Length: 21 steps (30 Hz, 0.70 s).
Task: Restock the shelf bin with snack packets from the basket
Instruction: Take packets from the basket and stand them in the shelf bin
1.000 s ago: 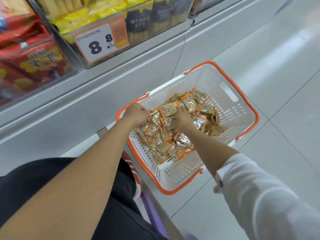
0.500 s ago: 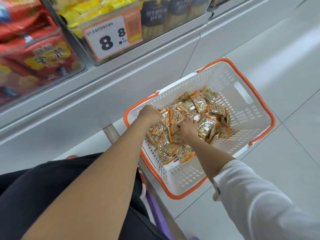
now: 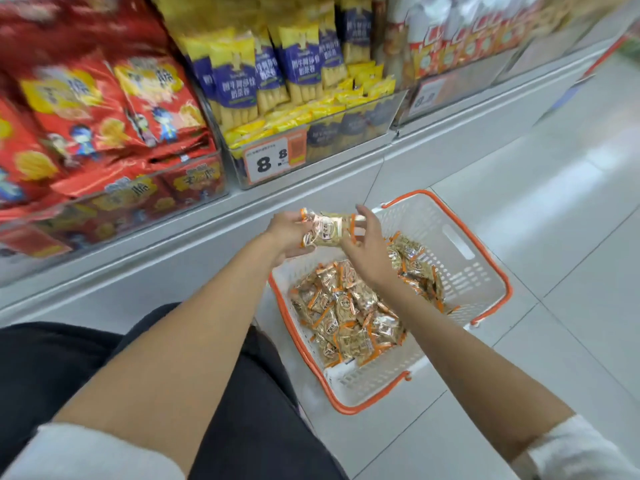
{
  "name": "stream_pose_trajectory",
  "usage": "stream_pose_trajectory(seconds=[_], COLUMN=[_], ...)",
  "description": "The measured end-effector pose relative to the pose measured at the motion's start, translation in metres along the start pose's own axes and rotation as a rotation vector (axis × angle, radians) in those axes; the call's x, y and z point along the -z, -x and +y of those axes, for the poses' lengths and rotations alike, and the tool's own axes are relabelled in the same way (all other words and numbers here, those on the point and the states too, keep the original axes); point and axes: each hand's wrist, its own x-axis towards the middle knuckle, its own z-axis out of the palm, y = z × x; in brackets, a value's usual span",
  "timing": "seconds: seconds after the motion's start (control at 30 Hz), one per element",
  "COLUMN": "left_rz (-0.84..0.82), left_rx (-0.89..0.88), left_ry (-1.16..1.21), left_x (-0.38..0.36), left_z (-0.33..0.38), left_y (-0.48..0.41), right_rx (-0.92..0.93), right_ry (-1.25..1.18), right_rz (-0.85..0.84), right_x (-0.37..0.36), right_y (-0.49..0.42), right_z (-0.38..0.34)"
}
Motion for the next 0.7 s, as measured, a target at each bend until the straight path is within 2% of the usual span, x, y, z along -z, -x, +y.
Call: stream_pose_trajectory(seconds=[0.07, 0.17, 0.27, 0.33, 0.5, 0.7], left_rz=[-0.044, -0.071, -0.043, 0.028, 0.194, 0.153], left_rx=[-0.059, -0.146, -0.256, -0.343, -0.587, -0.708], left_ry=[-0.051, -0.053, -0.006, -0.001, -0.173, -0.074], left_x=[0.023, 0.057, 0.082, 0.093, 0.123, 0.183], left_z=[0.019, 0.049, 0.077, 0.095, 0.146, 0.198], left_y=[0.016, 0.045, 0.073, 0.094, 0.139, 0.21], right_rx=[-0.156, -0.119, -0.08, -0.027, 0.161, 0.405], right_ry=[-0.285, -0.388, -0.447, -0.407, -0.16, -0.111], right_rz=[-0.095, -0.229, -0.262, -0.274, -0.355, -0.36], right_x=[0.009, 0.017, 0.017, 0.016, 0.017, 0.007], right_y=[-0.007, -0.013, -0.014, -0.015, -0.021, -0.017], right_z=[-0.037, -0.085, -0.125, -0.152, -0.23, -0.335])
